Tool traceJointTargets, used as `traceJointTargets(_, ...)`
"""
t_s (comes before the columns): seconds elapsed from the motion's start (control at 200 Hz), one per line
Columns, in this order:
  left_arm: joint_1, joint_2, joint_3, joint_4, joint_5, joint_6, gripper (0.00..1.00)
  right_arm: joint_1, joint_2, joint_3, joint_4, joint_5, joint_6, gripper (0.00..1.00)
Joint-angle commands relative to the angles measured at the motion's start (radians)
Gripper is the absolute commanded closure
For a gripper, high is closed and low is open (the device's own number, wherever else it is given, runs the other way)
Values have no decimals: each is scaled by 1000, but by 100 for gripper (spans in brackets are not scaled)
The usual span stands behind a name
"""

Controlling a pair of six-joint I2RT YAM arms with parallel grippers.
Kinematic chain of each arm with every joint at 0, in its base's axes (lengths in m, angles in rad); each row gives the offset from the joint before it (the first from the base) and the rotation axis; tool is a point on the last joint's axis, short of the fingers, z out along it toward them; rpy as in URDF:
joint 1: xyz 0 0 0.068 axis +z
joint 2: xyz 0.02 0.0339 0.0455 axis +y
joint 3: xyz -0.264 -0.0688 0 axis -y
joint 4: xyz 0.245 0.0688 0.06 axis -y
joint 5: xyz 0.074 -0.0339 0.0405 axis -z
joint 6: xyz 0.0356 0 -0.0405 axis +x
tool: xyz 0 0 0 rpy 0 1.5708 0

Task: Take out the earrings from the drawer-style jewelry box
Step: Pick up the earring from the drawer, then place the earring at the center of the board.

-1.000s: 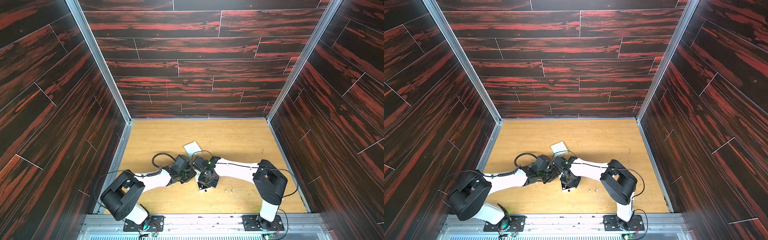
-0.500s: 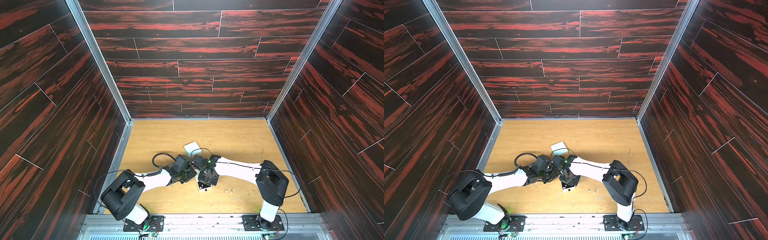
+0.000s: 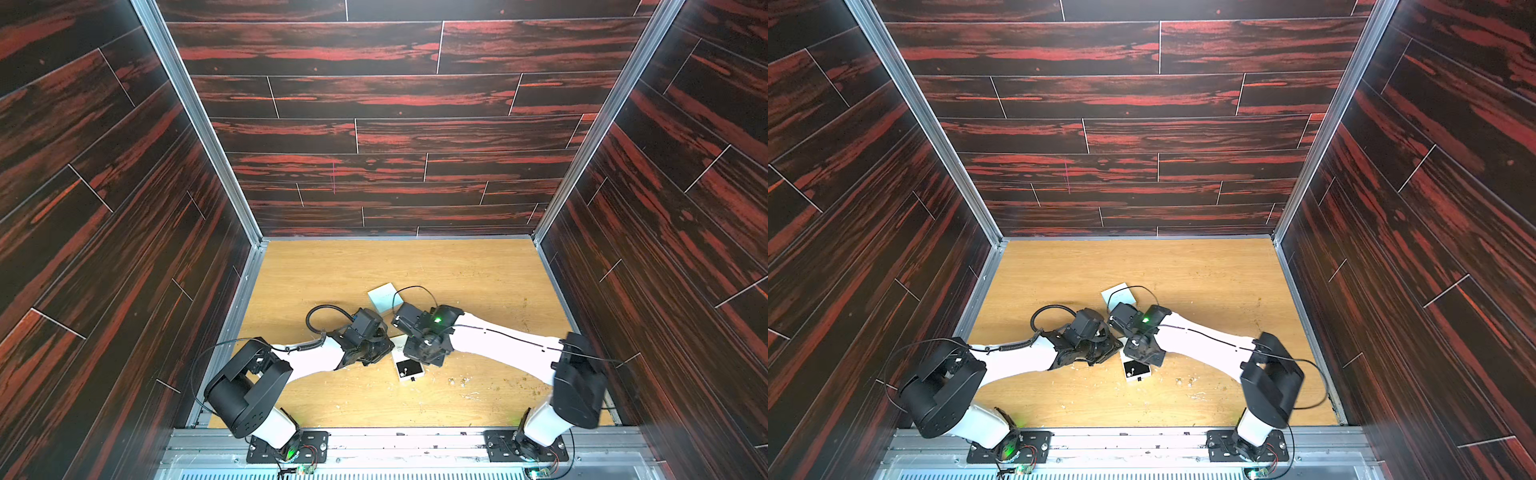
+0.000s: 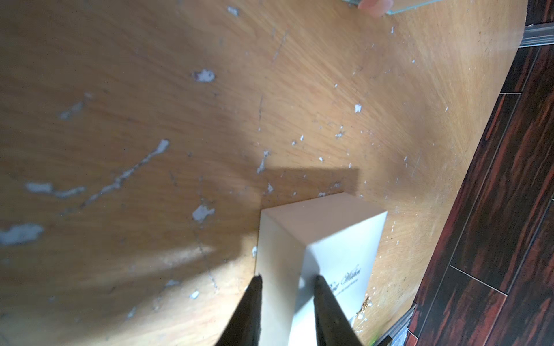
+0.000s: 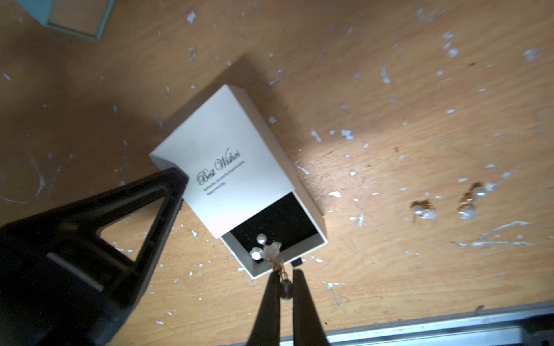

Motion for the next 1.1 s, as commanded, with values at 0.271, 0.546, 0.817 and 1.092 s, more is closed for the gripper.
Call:
traceJointTargets(0.271,1,15,-13,-106,-43,23,68,-213,-202,-367,24,13,-101,93)
traceJointTargets(0.546,1,2,-14,-116,-46,21,68,-341,-150,-379,102,4,-203,93)
traceJointTargets(0.817,1,-4,-10,-126,-45,26,68,-378,-51,-316,122,13,-258,93)
traceJointTargets(1.092,0,-4,-10,-125,-41,27,68,-380,-1,-294,136,-9,-258,92)
